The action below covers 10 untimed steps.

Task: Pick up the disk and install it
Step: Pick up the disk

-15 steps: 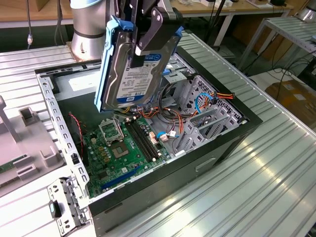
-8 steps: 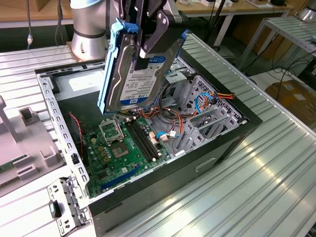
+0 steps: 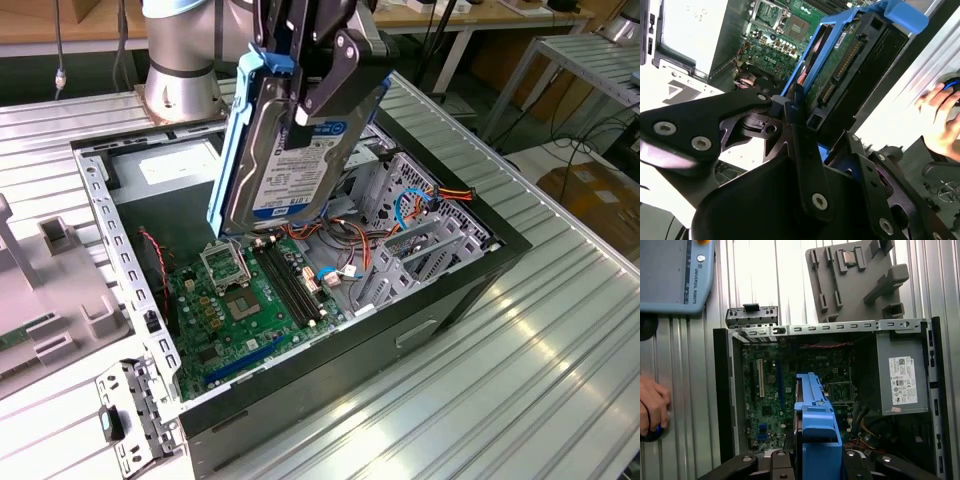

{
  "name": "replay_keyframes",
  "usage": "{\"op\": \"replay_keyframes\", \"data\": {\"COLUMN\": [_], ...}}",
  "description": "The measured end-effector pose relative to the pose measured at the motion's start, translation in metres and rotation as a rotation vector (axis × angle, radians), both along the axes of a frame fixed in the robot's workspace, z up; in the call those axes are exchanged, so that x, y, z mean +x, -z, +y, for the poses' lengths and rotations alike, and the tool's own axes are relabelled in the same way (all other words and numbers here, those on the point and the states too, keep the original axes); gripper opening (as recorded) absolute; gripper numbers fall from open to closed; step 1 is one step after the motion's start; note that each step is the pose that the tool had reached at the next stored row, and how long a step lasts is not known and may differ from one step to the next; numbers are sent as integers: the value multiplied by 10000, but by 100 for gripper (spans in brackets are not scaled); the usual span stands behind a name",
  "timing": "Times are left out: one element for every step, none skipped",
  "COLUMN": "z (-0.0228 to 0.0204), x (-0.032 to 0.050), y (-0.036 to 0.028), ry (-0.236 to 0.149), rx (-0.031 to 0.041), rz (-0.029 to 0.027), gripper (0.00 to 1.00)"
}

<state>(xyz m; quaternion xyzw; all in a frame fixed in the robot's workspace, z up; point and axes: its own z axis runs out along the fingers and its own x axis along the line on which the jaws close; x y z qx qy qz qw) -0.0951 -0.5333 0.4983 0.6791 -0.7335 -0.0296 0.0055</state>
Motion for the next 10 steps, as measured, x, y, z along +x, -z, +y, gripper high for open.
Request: {"op": "replay_keyframes", "data": {"z": [-10,-20,-34,-45,-57,-67,-83,-102,-110,-124], "x": [4,8,15,19,24,29,36,45,49,57], "y": [0,0,0,0,0,0,0,0,0,1], "ry": [14,26,45,59,75,89,113,142,154,177], "rx": [0,0,0,-1,-1,0,0,0,0,0], "rz": [1,1,1,2,3,3,3,4,5,5], "gripper": [36,36,36,36,36,36,36,36,36,36]}}
